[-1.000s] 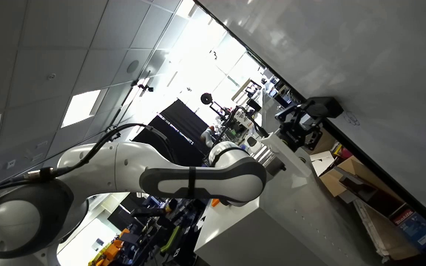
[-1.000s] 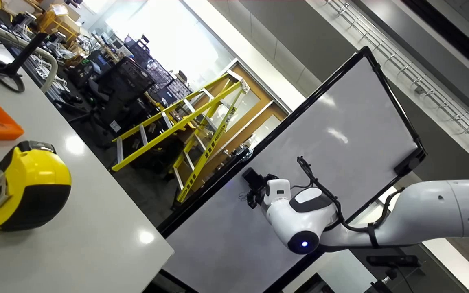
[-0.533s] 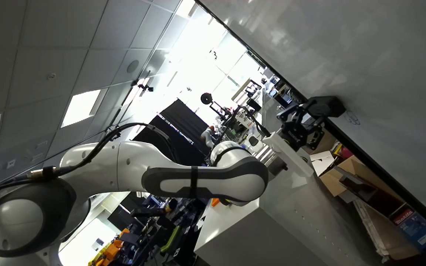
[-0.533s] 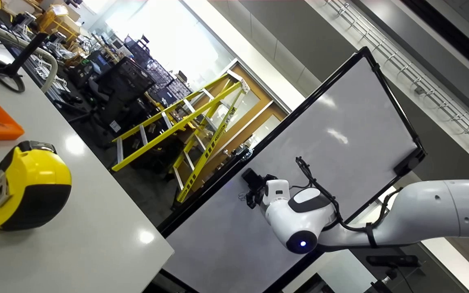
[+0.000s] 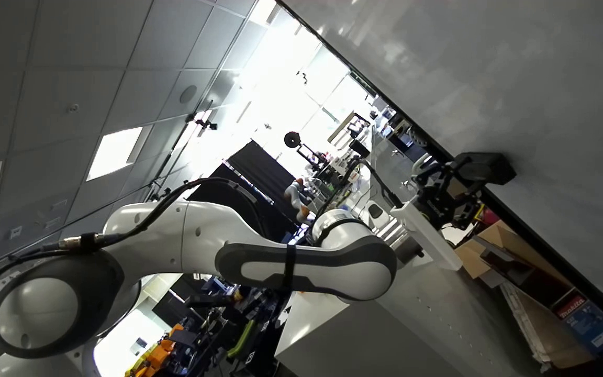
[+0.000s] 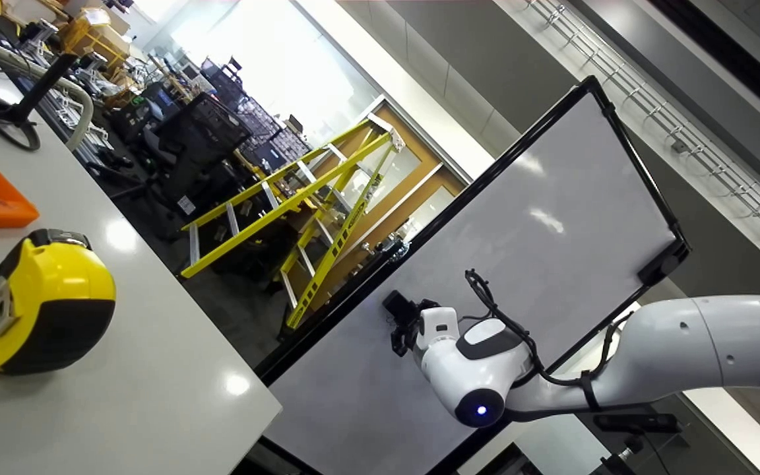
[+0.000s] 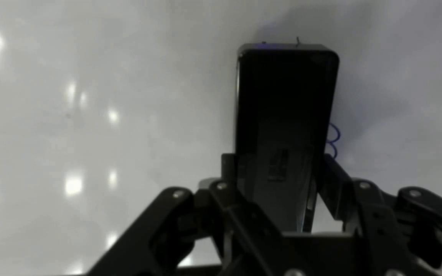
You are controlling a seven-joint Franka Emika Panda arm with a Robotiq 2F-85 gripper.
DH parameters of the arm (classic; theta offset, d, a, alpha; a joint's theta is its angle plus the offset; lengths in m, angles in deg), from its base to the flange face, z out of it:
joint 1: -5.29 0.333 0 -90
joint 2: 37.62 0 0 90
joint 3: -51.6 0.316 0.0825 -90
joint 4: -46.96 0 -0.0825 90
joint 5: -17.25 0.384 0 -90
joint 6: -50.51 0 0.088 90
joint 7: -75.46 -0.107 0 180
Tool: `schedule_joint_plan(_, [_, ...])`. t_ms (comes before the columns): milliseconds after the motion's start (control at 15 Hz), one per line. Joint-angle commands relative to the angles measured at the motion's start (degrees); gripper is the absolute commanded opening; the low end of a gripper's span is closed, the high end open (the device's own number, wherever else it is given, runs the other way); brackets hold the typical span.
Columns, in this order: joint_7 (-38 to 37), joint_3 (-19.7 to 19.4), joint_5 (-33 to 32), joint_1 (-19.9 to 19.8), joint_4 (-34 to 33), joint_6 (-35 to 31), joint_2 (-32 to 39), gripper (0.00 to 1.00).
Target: Use the black duster to erase the board then put the duster back on the table
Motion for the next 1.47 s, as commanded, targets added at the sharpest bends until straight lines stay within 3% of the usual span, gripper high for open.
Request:
schedule_joint_plan(0, [0.5, -0.5, 0.1, -1.9, -0.6, 0.2, 2.2, 0.29])
schedule_joint_plan(600, [0.8, -0.2, 0.0, -4.3, -1.3, -0.7, 5.8, 0.29])
schedule_joint_plan(1400, [2.2, 1.2, 0.2, -3.2, -3.0, -13.7, -5.7, 0.29])
